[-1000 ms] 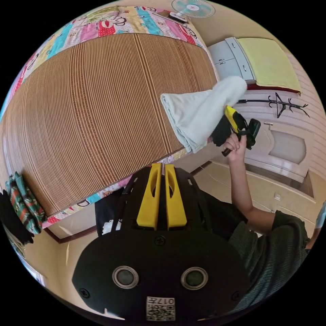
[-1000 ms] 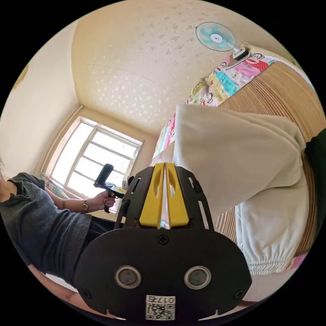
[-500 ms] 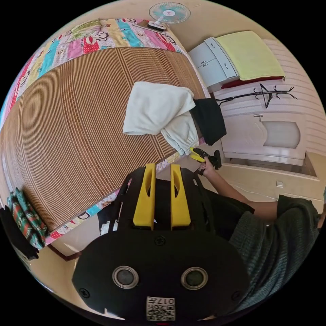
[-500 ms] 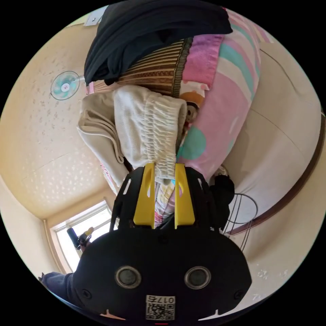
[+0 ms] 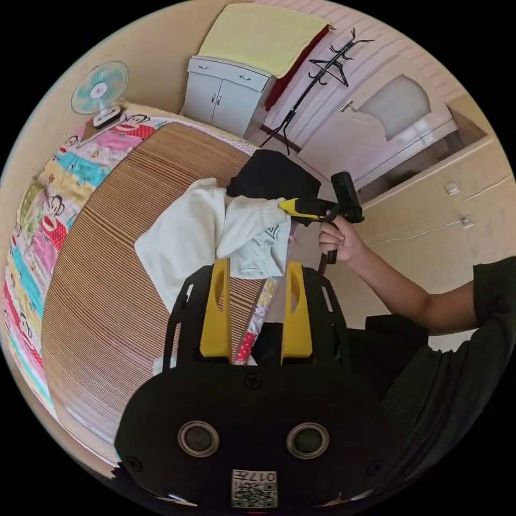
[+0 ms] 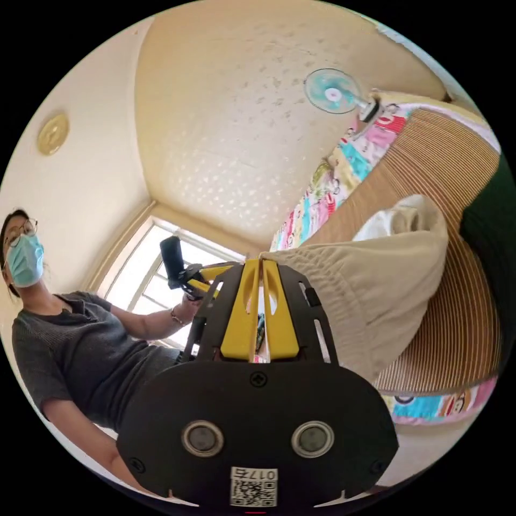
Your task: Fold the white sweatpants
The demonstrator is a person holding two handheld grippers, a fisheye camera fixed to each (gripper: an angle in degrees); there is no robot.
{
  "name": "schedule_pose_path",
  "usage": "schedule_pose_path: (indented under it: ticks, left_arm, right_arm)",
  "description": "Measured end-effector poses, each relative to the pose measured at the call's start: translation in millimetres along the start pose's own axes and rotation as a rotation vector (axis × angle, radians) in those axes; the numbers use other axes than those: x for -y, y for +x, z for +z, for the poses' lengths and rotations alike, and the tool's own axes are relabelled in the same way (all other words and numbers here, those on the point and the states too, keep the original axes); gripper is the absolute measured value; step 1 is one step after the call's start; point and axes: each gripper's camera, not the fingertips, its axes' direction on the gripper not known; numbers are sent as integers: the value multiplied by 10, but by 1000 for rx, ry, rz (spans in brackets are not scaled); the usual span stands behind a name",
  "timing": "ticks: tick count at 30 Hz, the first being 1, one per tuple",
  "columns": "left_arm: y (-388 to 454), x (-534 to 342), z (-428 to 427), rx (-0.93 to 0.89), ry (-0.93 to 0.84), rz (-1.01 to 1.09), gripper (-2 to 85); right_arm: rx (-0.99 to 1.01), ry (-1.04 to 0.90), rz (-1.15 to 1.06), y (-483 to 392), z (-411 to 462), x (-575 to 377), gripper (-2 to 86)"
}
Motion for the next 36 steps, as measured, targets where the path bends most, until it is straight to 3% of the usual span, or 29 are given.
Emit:
schedule_pose_path:
  ticks: [5,7,11,16,18,21,26,28,36]
  left_arm:
    - [245,326,-55,196,17,127,194]
    - [453,343,-429,225,173,187,135]
    - [582,259,-1049,230,370,116,49]
    - [230,182,-2009,1,629,-81,18]
    - [173,192,-2314,-54,703,-112,14]
    - [303,201,-2819,-9,831,-132,12]
    - [593,280,-3678,-3,1040,-115,16]
    - [847,334,-4083,82,1140,-132,17]
    - [1282,584,-5148,146,1343,-281,25]
  right_arm:
    - [186,-105,-339,-1161,569,413,3]
    - [212,-136,-402,-1461,738,520,4]
    - [216,-131,-563,-2095,738,581,6]
    - [-56,-4,-700,-2790,695,110,11]
    - [-291,54,-716,-2924,898,-304,21]
    - [-567,118,-677,-2831,1346,-888,48]
    - [-578,-33,-543,-2716,2115,-1376,164]
    - [-601,11,-569,-2854,2332,-1488,179]
    - [-741,260,-996,-3794,3240,-1582,205]
